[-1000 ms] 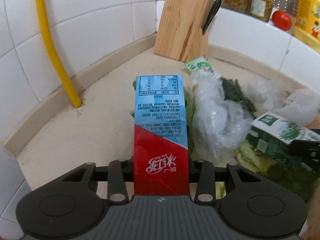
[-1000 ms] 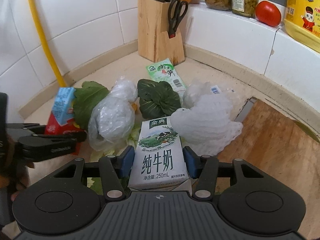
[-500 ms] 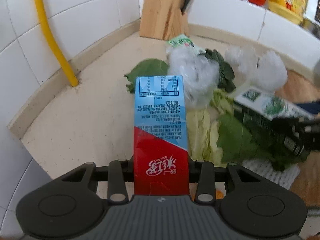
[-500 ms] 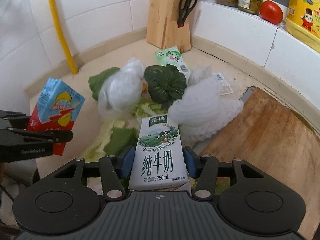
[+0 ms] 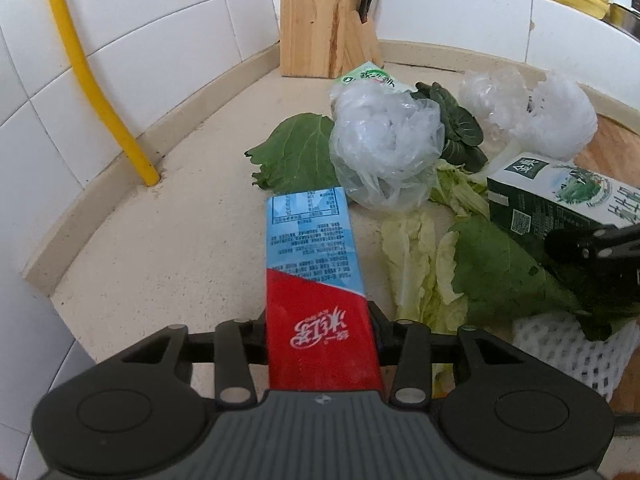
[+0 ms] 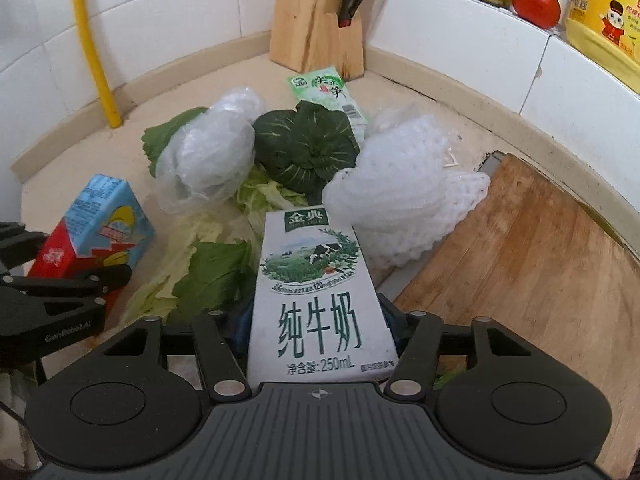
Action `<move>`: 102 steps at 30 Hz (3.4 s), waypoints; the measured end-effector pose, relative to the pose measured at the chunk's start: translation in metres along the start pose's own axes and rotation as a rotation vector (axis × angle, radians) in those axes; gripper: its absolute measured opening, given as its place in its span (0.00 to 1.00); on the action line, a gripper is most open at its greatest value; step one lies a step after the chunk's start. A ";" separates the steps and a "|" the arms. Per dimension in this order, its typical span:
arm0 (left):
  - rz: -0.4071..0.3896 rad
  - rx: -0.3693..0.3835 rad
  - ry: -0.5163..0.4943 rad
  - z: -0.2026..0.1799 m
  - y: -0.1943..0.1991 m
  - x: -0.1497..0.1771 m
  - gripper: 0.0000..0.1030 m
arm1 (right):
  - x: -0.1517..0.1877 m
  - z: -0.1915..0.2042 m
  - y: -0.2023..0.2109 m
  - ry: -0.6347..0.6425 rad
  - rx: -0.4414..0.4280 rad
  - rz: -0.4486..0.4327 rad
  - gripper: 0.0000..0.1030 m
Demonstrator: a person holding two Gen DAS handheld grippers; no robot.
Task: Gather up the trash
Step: 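Lift the juice carton with the left tool while the right tool lifts the milk carton, then carry both cartons down over the round trash bin below the counter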
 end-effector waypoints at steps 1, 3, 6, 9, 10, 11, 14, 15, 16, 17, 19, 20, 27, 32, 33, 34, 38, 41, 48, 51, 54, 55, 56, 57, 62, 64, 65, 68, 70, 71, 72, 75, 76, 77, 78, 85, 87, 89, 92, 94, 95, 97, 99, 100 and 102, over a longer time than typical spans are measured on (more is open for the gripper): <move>-0.006 0.000 0.004 0.000 0.002 0.000 0.33 | 0.000 0.000 0.002 0.003 0.001 -0.002 0.61; -0.026 -0.004 0.014 0.002 0.008 0.000 0.32 | -0.001 0.000 0.006 0.001 -0.002 -0.009 0.60; -0.052 -0.009 0.029 0.007 0.018 -0.003 0.32 | -0.008 0.002 0.019 0.004 -0.017 -0.047 0.59; -0.075 -0.013 0.034 0.011 0.027 -0.007 0.32 | -0.015 0.003 0.032 0.011 -0.021 -0.081 0.59; -0.081 -0.013 0.033 0.011 0.030 -0.007 0.32 | -0.017 0.003 0.035 0.015 -0.022 -0.092 0.59; -0.084 -0.013 0.033 0.012 0.032 -0.008 0.32 | -0.018 0.004 0.038 0.023 -0.022 -0.098 0.59; -0.096 -0.004 0.024 0.012 0.039 -0.005 0.32 | -0.017 0.005 0.044 0.026 -0.024 -0.101 0.58; -0.094 -0.001 0.021 0.011 0.040 -0.004 0.32 | -0.016 0.006 0.046 0.027 -0.027 -0.100 0.59; -0.091 0.001 0.019 0.011 0.040 -0.002 0.32 | -0.014 0.007 0.047 0.031 -0.027 -0.096 0.59; -0.084 0.002 0.016 0.010 0.038 0.001 0.32 | -0.011 0.008 0.046 0.040 -0.024 -0.087 0.59; -0.061 0.002 0.004 0.007 0.034 0.006 0.32 | -0.004 0.009 0.043 0.040 -0.019 -0.070 0.59; -0.050 0.000 -0.004 0.005 0.031 0.008 0.32 | 0.000 0.009 0.039 0.041 -0.016 -0.058 0.59; -0.025 -0.007 -0.043 -0.003 0.021 0.018 0.32 | 0.008 0.011 0.028 0.039 0.004 -0.035 0.59; -0.026 -0.028 -0.067 -0.006 0.016 0.018 0.32 | 0.013 0.009 0.021 0.044 0.014 -0.015 0.63; -0.023 -0.028 -0.069 -0.007 0.015 0.018 0.32 | 0.013 0.009 0.021 0.044 0.014 -0.015 0.62; -0.019 -0.028 -0.072 -0.007 0.014 0.018 0.32 | 0.013 0.009 0.021 0.044 0.012 -0.015 0.62; -0.023 -0.028 -0.069 -0.006 0.013 0.018 0.31 | 0.014 0.009 0.024 0.045 -0.002 -0.016 0.58; -0.027 -0.033 -0.066 -0.006 0.014 0.016 0.31 | 0.014 0.008 0.028 0.038 -0.012 -0.021 0.58; -0.064 -0.031 -0.047 0.000 0.029 0.005 0.31 | 0.006 0.007 0.045 0.009 -0.056 -0.056 0.58; -0.085 -0.029 -0.037 0.003 0.038 0.000 0.31 | 0.000 0.004 0.056 -0.019 -0.079 -0.084 0.58; -0.109 -0.031 -0.025 0.007 0.047 -0.005 0.31 | -0.006 0.004 0.067 -0.018 -0.076 -0.121 0.58; -0.118 -0.033 -0.018 0.009 0.050 -0.006 0.31 | -0.008 0.005 0.070 -0.020 -0.081 -0.132 0.58; -0.126 -0.035 -0.011 0.011 0.053 -0.008 0.31 | -0.009 0.006 0.073 -0.019 -0.086 -0.141 0.58; -0.134 -0.040 -0.003 0.014 0.056 -0.009 0.31 | -0.011 0.009 0.077 -0.014 -0.090 -0.152 0.58; -0.155 -0.073 0.038 0.031 0.069 -0.009 0.31 | -0.019 0.028 0.086 0.023 -0.128 -0.192 0.58; -0.157 -0.089 0.056 0.039 0.073 -0.006 0.31 | -0.023 0.039 0.089 0.041 -0.148 -0.204 0.58; -0.157 -0.100 0.066 0.044 0.074 -0.004 0.31 | -0.025 0.044 0.089 0.053 -0.160 -0.208 0.58; -0.152 -0.138 0.102 0.061 0.079 0.003 0.31 | -0.030 0.063 0.090 0.087 -0.196 -0.218 0.58; -0.147 -0.160 0.125 0.072 0.081 0.008 0.31 | -0.033 0.077 0.089 0.107 -0.221 -0.219 0.58; -0.144 -0.176 0.140 0.078 0.083 0.011 0.31 | -0.034 0.084 0.088 0.120 -0.234 -0.218 0.58; -0.141 -0.188 0.151 0.083 0.084 0.014 0.31 | -0.035 0.092 0.087 0.131 -0.244 -0.216 0.58; -0.133 -0.225 0.190 0.101 0.089 0.025 0.31 | -0.037 0.115 0.084 0.169 -0.283 -0.207 0.58; -0.130 -0.237 0.203 0.106 0.090 0.028 0.31 | -0.039 0.125 0.083 0.184 -0.298 -0.206 0.58; -0.127 -0.250 0.218 0.113 0.092 0.032 0.31 | -0.039 0.132 0.082 0.197 -0.312 -0.205 0.58; -0.123 -0.262 0.230 0.118 0.093 0.036 0.31 | -0.039 0.140 0.081 0.212 -0.326 -0.202 0.58; -0.089 -0.347 0.316 0.155 0.102 0.067 0.31 | -0.038 0.194 0.073 0.306 -0.424 -0.173 0.58; -0.076 -0.366 0.338 0.165 0.104 0.076 0.31 | -0.036 0.208 0.071 0.327 -0.450 -0.164 0.58; -0.060 -0.387 0.359 0.173 0.105 0.086 0.31 | -0.035 0.222 0.068 0.345 -0.475 -0.153 0.58; -0.037 -0.412 0.387 0.184 0.106 0.099 0.31 | -0.031 0.241 0.063 0.372 -0.509 -0.132 0.58; -0.024 -0.426 0.405 0.189 0.108 0.108 0.31 | -0.029 0.252 0.059 0.389 -0.526 -0.118 0.58; -0.016 -0.433 0.415 0.193 0.108 0.113 0.31 | -0.027 0.258 0.058 0.397 -0.534 -0.111 0.58; -0.002 -0.444 0.430 0.198 0.108 0.122 0.31 | -0.024 0.267 0.055 0.412 -0.547 -0.098 0.58; 0.012 -0.454 0.444 0.203 0.106 0.127 0.31 | -0.022 0.275 0.051 0.424 -0.556 -0.087 0.58; 0.017 -0.457 0.450 0.205 0.108 0.132 0.31 | -0.020 0.279 0.049 0.429 -0.560 -0.080 0.58; 0.026 -0.465 0.461 0.209 0.108 0.138 0.31 | -0.018 0.286 0.045 0.436 -0.567 -0.067 0.58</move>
Point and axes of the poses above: each gripper's, at about its wrist camera, not at the fingertips, and y roughly against the way its jaws point, z to its left, x to its underside, the point moved 5 cm from there along -y, roughly the way its jaws point, and after that the axes turned 7 degrees about -x, right-handed, at the moved point
